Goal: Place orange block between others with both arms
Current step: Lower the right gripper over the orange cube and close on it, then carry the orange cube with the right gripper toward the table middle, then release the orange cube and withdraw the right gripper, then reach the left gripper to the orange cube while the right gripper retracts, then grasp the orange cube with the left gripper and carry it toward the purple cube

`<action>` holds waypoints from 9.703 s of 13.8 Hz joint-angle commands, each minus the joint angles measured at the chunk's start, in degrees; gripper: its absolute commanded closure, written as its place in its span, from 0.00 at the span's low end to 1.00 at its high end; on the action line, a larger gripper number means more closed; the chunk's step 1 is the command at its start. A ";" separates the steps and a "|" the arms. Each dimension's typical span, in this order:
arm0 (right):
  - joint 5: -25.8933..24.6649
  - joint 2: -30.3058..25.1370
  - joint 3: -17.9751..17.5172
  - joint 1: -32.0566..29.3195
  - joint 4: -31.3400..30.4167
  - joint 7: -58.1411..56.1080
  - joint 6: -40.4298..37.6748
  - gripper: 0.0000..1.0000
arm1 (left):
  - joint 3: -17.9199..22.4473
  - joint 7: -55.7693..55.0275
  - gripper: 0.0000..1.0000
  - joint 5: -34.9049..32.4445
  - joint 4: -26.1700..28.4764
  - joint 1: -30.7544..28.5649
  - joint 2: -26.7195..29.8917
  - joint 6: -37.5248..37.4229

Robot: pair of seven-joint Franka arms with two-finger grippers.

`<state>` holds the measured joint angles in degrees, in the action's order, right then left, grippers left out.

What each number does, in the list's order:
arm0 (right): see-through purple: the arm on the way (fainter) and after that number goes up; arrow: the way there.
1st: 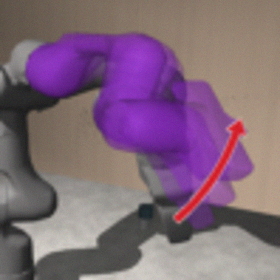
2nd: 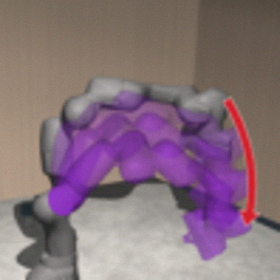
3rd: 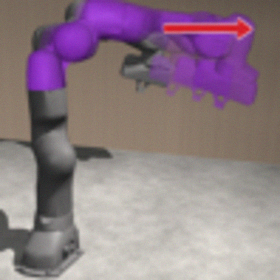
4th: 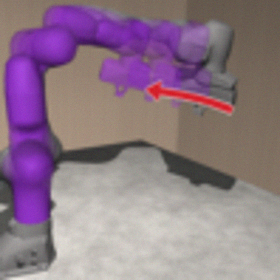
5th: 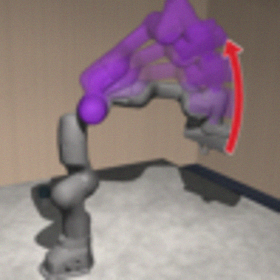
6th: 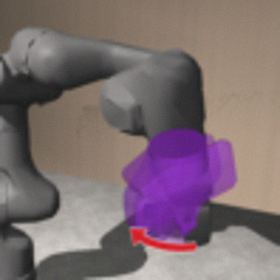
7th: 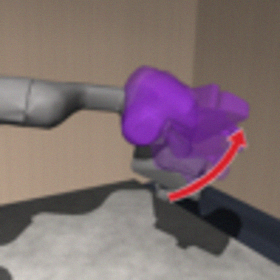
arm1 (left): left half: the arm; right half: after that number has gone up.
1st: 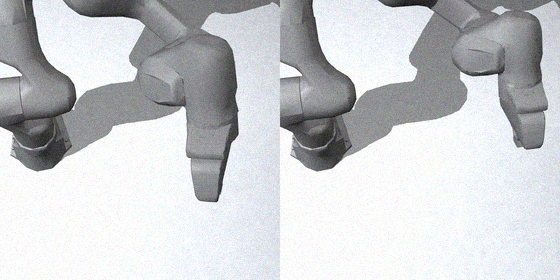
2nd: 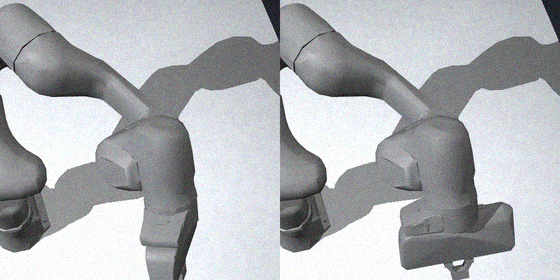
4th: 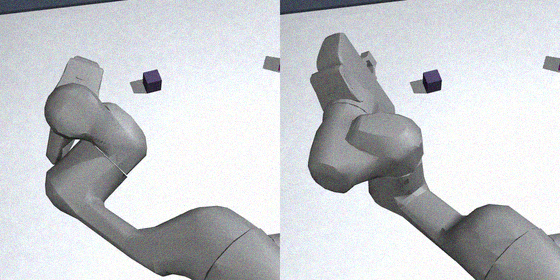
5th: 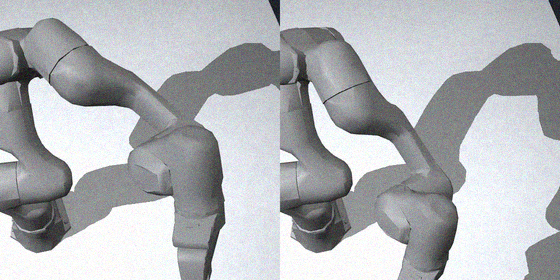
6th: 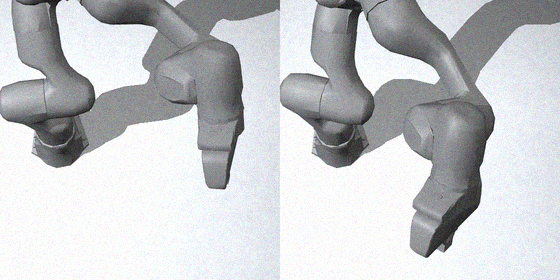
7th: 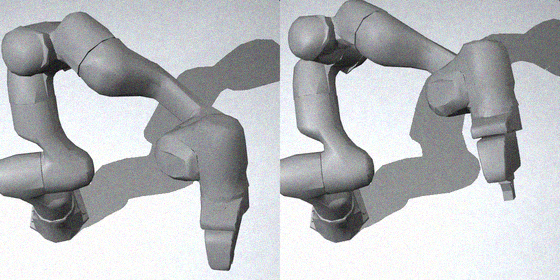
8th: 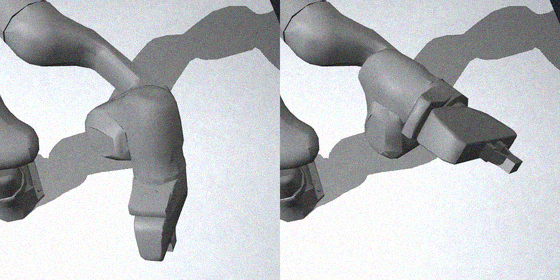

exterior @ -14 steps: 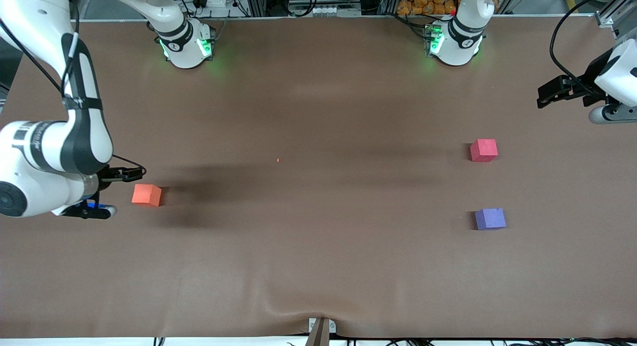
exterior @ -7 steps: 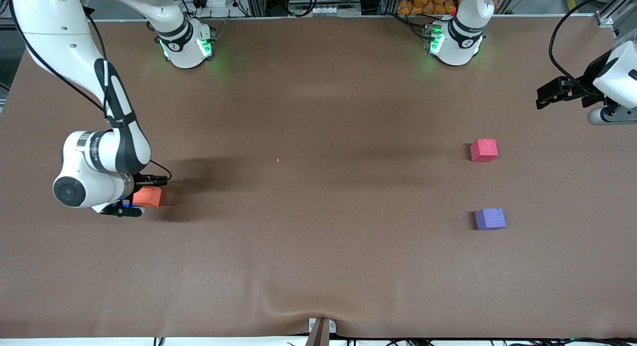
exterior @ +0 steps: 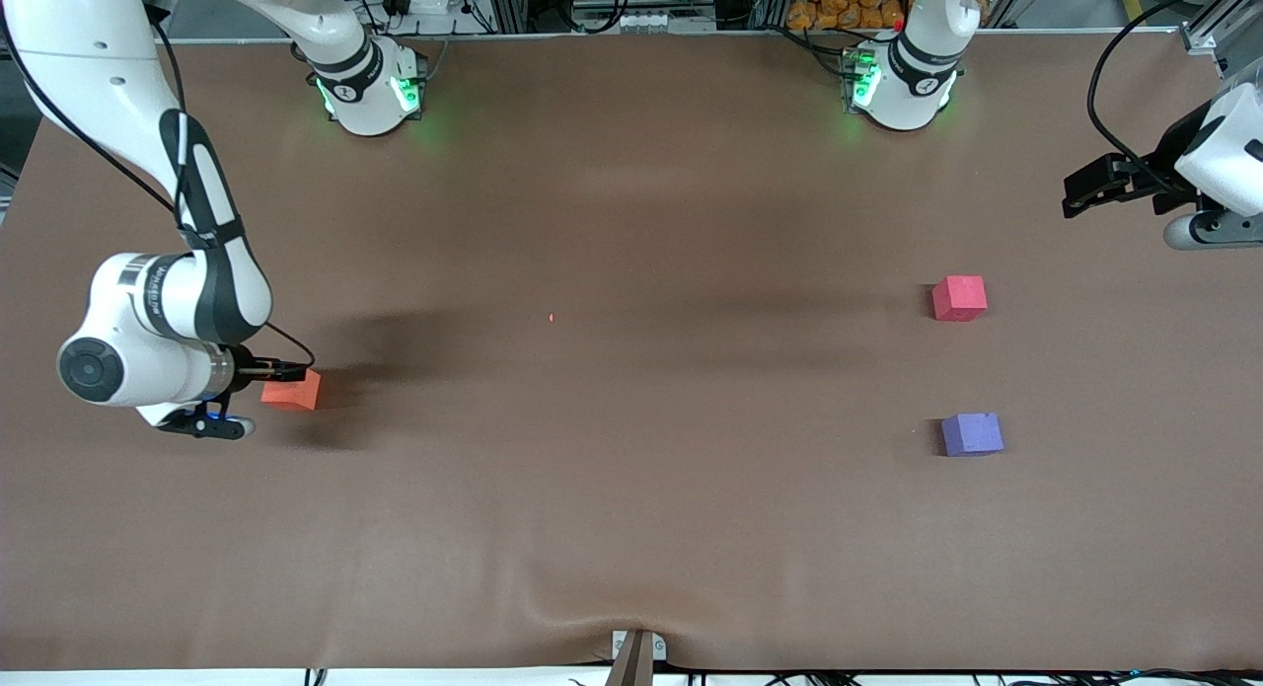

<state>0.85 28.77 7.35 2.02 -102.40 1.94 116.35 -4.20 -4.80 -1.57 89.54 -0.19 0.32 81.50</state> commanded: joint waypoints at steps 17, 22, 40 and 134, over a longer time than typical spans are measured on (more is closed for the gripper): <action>0.12 3.91 -0.41 0.44 -1.93 -3.66 4.50 0.00 | -0.10 -0.04 0.00 -0.36 0.29 -0.34 0.30 0.41; 0.21 4.54 -0.50 -2.02 -1.49 -10.03 4.32 0.00 | -0.19 -0.04 0.00 -0.36 0.20 -0.17 0.21 0.50; 0.38 8.49 -0.84 1.67 7.55 -3.79 -4.36 1.00 | -0.45 0.05 0.00 -0.36 0.11 -0.25 0.21 0.50; -3.75 -30.36 -4.35 -3.07 12.75 -3.79 -28.98 0.00 | 2.97 -49.17 0.08 3.51 -17.91 51.87 -54.63 50.42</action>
<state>-1.60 -0.29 5.90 1.78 -88.24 -2.50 87.33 -2.24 -53.42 2.08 73.37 50.89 -52.52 131.67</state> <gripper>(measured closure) 0.000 0.000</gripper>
